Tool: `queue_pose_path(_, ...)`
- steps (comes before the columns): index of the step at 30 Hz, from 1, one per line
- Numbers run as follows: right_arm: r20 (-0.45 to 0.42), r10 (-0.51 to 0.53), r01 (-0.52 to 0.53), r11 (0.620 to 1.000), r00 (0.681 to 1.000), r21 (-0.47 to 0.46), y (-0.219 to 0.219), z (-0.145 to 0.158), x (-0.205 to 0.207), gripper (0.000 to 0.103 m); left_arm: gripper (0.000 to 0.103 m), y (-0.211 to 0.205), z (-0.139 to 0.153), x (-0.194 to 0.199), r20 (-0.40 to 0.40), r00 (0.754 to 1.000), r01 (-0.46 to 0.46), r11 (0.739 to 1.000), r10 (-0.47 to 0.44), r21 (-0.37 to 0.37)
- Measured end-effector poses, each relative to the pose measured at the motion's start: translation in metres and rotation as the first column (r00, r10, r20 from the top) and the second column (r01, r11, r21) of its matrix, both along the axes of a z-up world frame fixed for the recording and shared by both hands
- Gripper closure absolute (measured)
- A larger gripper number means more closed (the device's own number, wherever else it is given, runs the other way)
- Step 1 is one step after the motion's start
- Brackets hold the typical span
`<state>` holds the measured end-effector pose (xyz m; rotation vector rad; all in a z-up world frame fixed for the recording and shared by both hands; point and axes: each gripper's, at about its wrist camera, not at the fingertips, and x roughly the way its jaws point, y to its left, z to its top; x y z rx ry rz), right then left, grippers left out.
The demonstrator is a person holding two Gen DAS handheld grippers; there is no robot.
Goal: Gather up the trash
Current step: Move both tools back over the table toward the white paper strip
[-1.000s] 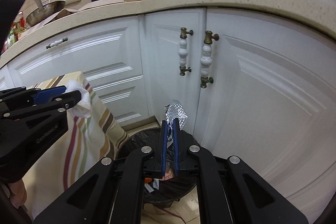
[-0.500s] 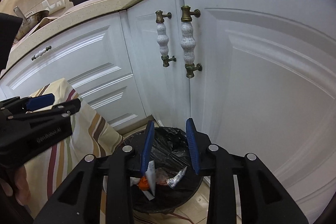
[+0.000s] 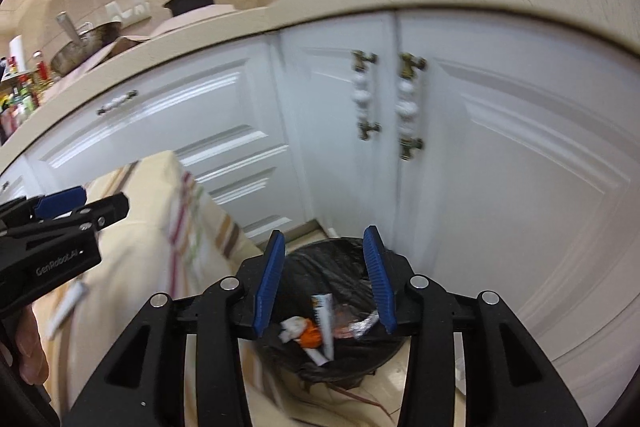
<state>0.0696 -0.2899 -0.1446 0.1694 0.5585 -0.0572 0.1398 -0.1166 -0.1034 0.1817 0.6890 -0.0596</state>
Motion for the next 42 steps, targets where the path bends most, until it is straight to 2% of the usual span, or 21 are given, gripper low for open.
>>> queue_pose_path(8, 0.023, 0.109, -0.109, 0.994, 0.994, -0.005, 0.070, 0.022, -0.014, 0.055, 0.044, 0.100, 0.019, -0.044, 0.028, 0.987, -0.159, 0.987, 0.159, 0.014)
queue_pose_path(17, 0.006, 0.235, -0.234, 0.971, 0.972, -0.039, 0.157, 0.025, -0.031, 0.055, 0.044, 0.208, 0.018, -0.094, 0.022, 0.941, -0.338, 0.941, 0.338, 0.007)
queue_pose_path(22, -0.030, 0.278, -0.280, 0.958, 0.960, -0.062, 0.195, 0.017, -0.037, 0.055, 0.044, 0.252, 0.012, -0.116, 0.013, 0.914, -0.405, 0.914, 0.405, -0.012)
queue_pose_path(32, -0.142, 0.305, -0.320, 0.942, 0.942, -0.101, 0.248, -0.003, -0.037, 0.054, 0.044, 0.308, -0.004, -0.133, -0.025, 0.896, -0.445, 0.894, 0.444, -0.053)
queue_pose_path(42, -0.279, 0.270, -0.310, 0.944, 0.922, -0.111, 0.265, -0.024, -0.021, 0.053, 0.044, 0.327, -0.018, -0.123, -0.071, 0.903, -0.430, 0.897, 0.424, -0.106)
